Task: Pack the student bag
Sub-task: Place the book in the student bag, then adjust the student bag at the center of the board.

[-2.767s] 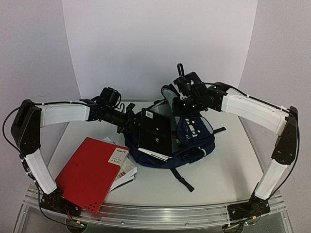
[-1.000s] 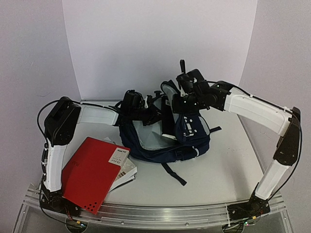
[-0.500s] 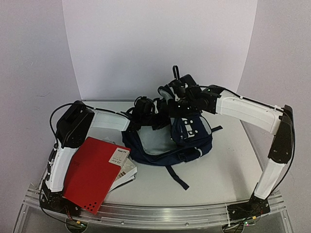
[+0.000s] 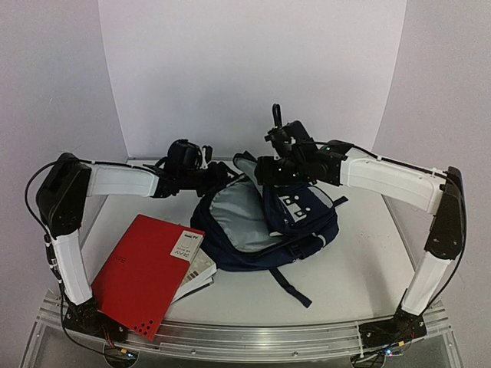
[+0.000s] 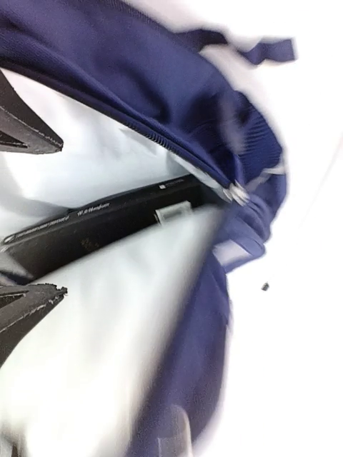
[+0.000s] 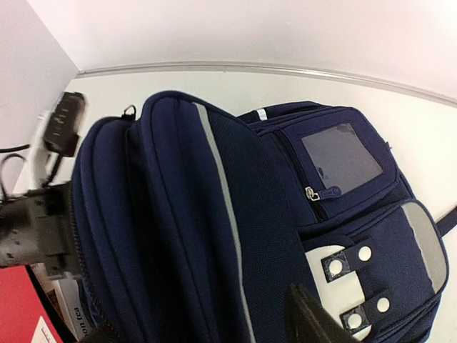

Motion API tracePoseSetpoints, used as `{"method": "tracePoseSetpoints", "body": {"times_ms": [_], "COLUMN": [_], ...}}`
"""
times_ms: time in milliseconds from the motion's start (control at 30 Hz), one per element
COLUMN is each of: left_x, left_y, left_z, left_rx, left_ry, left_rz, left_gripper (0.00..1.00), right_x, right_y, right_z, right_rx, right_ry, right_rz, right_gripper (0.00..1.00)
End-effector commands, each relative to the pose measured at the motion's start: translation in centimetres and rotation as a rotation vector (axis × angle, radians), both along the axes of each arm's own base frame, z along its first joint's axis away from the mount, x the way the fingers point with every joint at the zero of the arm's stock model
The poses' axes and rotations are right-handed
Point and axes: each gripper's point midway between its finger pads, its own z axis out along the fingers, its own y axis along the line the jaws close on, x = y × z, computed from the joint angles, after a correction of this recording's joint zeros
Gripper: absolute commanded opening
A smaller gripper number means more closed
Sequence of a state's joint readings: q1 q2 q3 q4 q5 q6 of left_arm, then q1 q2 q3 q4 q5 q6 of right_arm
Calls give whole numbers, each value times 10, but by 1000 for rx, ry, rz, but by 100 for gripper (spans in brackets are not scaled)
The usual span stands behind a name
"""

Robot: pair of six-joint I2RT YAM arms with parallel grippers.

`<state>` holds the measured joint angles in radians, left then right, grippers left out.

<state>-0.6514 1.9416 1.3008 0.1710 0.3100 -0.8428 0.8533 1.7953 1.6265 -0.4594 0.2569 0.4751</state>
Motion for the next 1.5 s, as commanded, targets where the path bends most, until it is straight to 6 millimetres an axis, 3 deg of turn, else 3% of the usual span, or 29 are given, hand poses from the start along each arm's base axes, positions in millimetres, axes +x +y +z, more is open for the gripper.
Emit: {"method": "tracePoseSetpoints", "body": {"times_ms": [0, 167, 267, 500, 600, 733, 900, 1000, 1100, 1200, 1300, 1467], "left_x": [-9, -13, -12, -7, -3, 0, 5, 11, 14, 14, 14, 14], "left_y": [36, 53, 66, 105, 112, 113, 112, 114, 116, 117, 113, 98], "left_z": [50, 68, 81, 95, 89, 78, 68, 59, 56, 55, 49, 32], "left_rx": [11, 63, 93, 111, 115, 112, 118, 120, 109, 98, 90, 62], "left_ry": [-68, -91, -115, -137, -107, -67, -48, -16, -4, -1, 21, 67], "left_rz": [41, 41, 74, 161, 150, 139, 116, 109, 108, 101, 77, 2], "left_gripper": [64, 67, 71, 83, 85, 85, 86, 86, 86, 86, 86, 86], "right_x": [3, 4, 11, 13, 9, 3, -17, -25, -24, -12, -4, -8], "right_y": [-21, -54, -83, -149, -162, -153, -127, -133, -153, -176, -192, -204], "right_z": [45, 44, 27, -37, -47, -22, 44, 79, 87, 59, 15, -53], "right_rx": [75, 82, 74, 89, 104, 170, 299, 337, 322, 290, 253, 168], "right_ry": [-110, -99, -62, 110, 138, 115, 43, -28, -62, -17, 66, 186], "right_rz": [-70, -131, -183, -274, -285, -219, -10, -8, -104, -213, -293, -368], "right_gripper": [70, 90, 98, 98, 98, 98, 98, 98, 98, 98, 98, 93]}}
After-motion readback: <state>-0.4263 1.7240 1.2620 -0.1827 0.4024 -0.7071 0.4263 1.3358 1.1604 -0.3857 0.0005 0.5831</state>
